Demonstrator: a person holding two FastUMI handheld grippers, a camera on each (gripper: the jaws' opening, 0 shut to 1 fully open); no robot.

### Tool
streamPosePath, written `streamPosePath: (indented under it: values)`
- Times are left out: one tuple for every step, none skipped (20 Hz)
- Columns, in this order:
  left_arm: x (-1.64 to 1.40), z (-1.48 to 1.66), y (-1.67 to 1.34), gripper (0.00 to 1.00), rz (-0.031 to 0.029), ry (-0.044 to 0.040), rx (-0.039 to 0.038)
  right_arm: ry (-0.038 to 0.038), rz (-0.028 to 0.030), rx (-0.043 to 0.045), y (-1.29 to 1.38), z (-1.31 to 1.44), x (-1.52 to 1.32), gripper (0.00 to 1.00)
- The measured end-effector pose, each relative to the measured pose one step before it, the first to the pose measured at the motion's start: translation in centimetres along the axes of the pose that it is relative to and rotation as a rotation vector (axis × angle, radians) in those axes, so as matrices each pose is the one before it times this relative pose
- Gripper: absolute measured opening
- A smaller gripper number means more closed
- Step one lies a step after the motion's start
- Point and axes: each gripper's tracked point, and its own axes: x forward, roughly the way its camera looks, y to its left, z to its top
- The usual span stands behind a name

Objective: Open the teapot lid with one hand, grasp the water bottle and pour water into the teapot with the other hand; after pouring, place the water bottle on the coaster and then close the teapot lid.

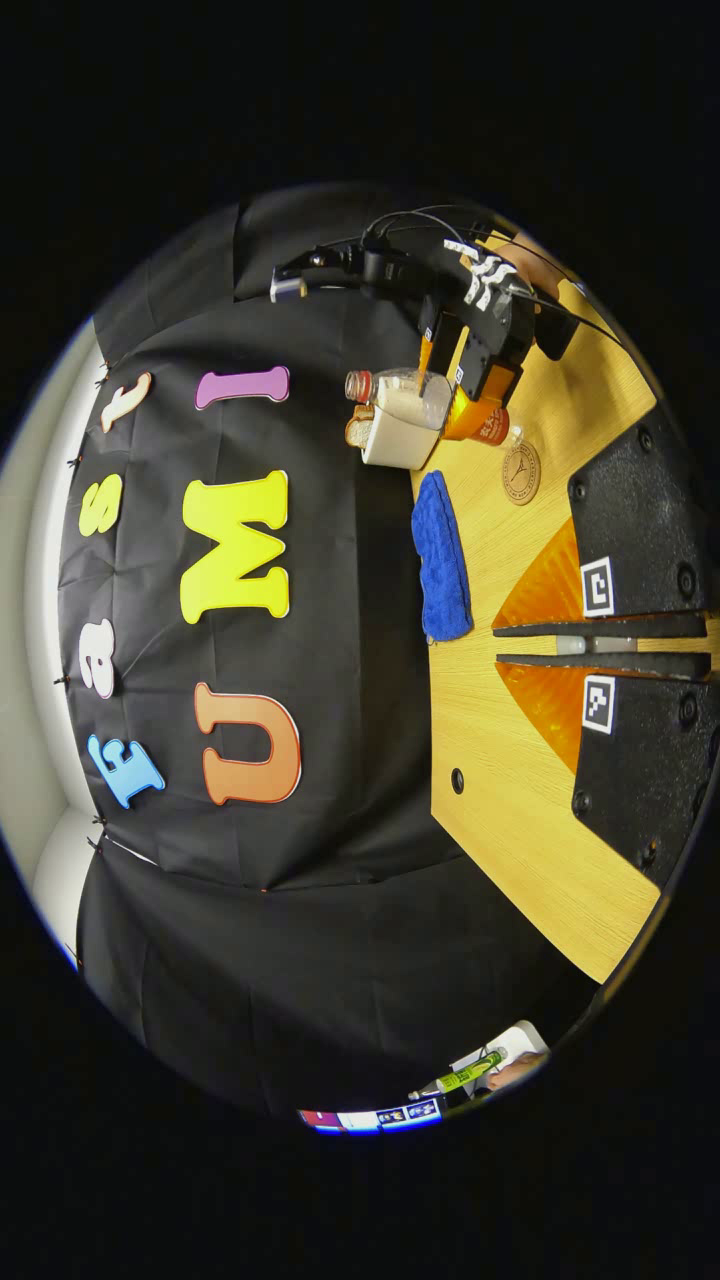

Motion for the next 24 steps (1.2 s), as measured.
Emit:
streamPosePath:
  values:
    - [-0.026, -0.052, -0.010, 0.07, -0.00024, 0.00085, -0.00060, 0.00465, 0.00675, 0.02066, 0.256, -0.362, 0.586, 0.77]
    - [0.008, -0.038, 0.019, 0.07, 0.00006, 0.00097, -0.00044, 0.01058, 0.01130, 0.01755, 0.371, -0.269, 0.674, 0.77]
    - [0.028, -0.003, 0.087, 0.07, -0.00023, 0.00064, -0.00074, 0.00776, 0.00488, 0.01085, 0.172, -0.352, 0.555, 0.77]
    - [0.071, -0.066, 0.055, 0.07, -0.00066, 0.00168, -0.00064, 0.00085, 0.00516, 0.01058, 0.174, -0.122, 0.551, 0.77]
    - [0.020, -0.044, 0.070, 0.07, 0.00008, 0.00127, -0.00083, 0.00452, -0.00062, 0.00958, -0.009, -0.331, 0.653, 0.77]
    - [0.049, -0.057, 0.016, 0.07, 0.00077, 0.00092, -0.00040, 0.00516, -0.01456, 0.00203, -0.299, -0.280, 0.550, 0.76]
    - [0.016, -0.014, 0.130, 0.07, 0.00131, 0.00127, -0.00047, 0.00994, -0.00565, 0.00417, -0.213, -0.563, 0.457, 0.76]
    - [-0.040, -0.105, 0.041, 0.07, 0.00113, 0.00158, -0.00107, 0.00784, 0.00544, 0.01108, 0.105, -0.310, 0.399, 0.78]
    - [-0.003, -0.120, 0.062, 0.07, 0.00000, 0.00282, -0.00151, 0.01011, -0.00187, 0.01105, -0.139, -0.399, 0.371, 0.78]
    - [0.054, -0.037, 0.081, 0.07, -0.00038, 0.00165, -0.00147, 0.00534, 0.00121, 0.00908, -0.128, -0.302, 0.229, 0.76]
    - [0.072, -0.037, 0.027, 0.07, 0.00128, 0.00263, -0.00102, -0.00103, -0.00669, 0.00329, -0.234, -0.194, 0.161, 0.78]
    - [0.028, -0.030, 0.089, 0.08, 0.00095, 0.00103, -0.00038, -0.00680, -0.00636, 0.00736, -0.301, -0.042, 0.177, 0.78]
    - [-0.022, 0.028, 0.022, 0.07, 0.00021, -0.00019, 0.00055, -0.00718, 0.00725, 0.01592, 0.141, 0.048, 0.118, 0.78]
    - [-0.019, -0.005, -0.017, 0.07, -0.00009, -0.00130, 0.00009, 0.00129, 0.00224, 0.00671, -0.027, -0.192, 0.099, 0.77]
    - [0.021, 0.008, 0.000, 0.07, -0.00010, 0.00120, 0.00011, 0.00335, -0.00238, 0.00012, -0.135, -0.176, -0.093, 0.79]
    - [-0.002, -0.024, 0.000, 0.07, -0.00073, 0.00005, -0.00042, 0.00318, 0.00053, -0.00245, -0.035, -0.084, 0.036, 0.75]
    - [-0.005, -0.056, -0.071, 0.07, -0.00018, 0.00122, -0.00034, 0.00321, 0.00010, -0.00204, -0.009, -0.029, 0.024, 0.77]
    - [0.067, -0.084, -0.038, 0.07, 0.00004, 0.00119, 0.00078, -0.00209, -0.00215, 0.00161, -0.157, 0.066, -0.080, 0.77]
    - [-0.030, 0.114, -0.045, 0.07, 0.00140, -0.00008, 0.00306, -0.00099, -0.00213, 0.00052, -0.119, 0.053, -0.046, 0.80]
    - [0.031, 0.043, -0.063, 0.07, 0.00003, 0.00131, 0.00250, -0.00166, -0.00408, -0.00384, -0.229, 0.067, -0.061, 0.81]
    - [0.065, -0.109, -0.072, 0.07, -0.00259, 0.00137, 0.00295, -0.00165, 0.00289, -0.00290, -0.025, 0.108, -0.116, 0.84]
    - [-0.039, -0.035, -0.147, 0.07, -0.00105, 0.00371, 0.00234, -0.00298, 0.00467, 0.00116, -0.044, 0.171, -0.040, 0.89]
    - [-0.061, -0.070, -0.059, 0.07, 0.00025, 0.00326, 0.00092, -0.00330, 0.01055, 0.00623, 0.085, 0.156, -0.320, 0.90]
    - [0.025, -0.004, -0.025, 0.07, 0.00007, 0.00078, 0.00073, -0.00101, 0.01308, 0.00825, 0.097, 0.059, -0.259, 0.92]
